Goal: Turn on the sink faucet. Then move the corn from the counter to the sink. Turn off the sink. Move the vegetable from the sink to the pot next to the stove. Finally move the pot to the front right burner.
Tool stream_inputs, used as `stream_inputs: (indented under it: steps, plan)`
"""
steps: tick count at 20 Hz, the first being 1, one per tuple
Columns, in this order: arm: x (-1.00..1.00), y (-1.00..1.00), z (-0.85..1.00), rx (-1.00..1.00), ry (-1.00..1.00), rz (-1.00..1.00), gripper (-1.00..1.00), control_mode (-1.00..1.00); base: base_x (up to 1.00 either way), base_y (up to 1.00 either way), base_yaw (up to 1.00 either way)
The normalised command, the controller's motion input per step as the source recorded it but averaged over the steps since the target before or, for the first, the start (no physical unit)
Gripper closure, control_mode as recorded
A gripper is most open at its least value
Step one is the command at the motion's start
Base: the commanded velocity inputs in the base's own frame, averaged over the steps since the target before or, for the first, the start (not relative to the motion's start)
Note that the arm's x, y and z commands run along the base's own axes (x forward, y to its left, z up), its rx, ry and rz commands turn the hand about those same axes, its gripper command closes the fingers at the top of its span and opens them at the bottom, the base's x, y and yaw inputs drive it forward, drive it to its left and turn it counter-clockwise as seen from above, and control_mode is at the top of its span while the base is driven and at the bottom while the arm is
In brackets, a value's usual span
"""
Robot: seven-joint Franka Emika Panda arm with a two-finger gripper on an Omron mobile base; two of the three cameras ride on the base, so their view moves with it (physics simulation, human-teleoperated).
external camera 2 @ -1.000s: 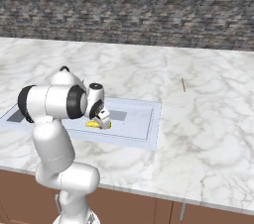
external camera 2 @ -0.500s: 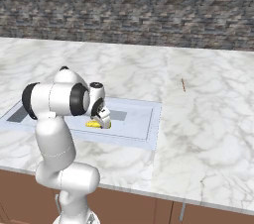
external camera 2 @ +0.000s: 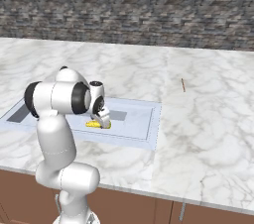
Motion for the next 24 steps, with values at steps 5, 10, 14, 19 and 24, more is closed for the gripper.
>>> stream_inputs:
  steps: [5,10,14,19,24]
  plan:
    - [0.26,0.0,-0.23,-0.02,0.0,0.0,-1.0,-1.0,0.0,0.0,0.0]
    - [0.31,0.0,-0.18,0.0,0.0,0.0,-1.0,-1.0,0.0,0.0,0.0]
    - [0.3,0.0,-0.22,0.0,0.0,0.01,-1.0,-1.0,0.0,0.0,0.0]
    - [0.28,0.0,-0.4,-0.02,0.0,0.05,-1.0,-1.0,0.0,0.0,0.0]
    - [0.3,0.01,-0.39,-0.01,0.0,0.1,-1.0,-1.0,0.0,0.0,0.0]
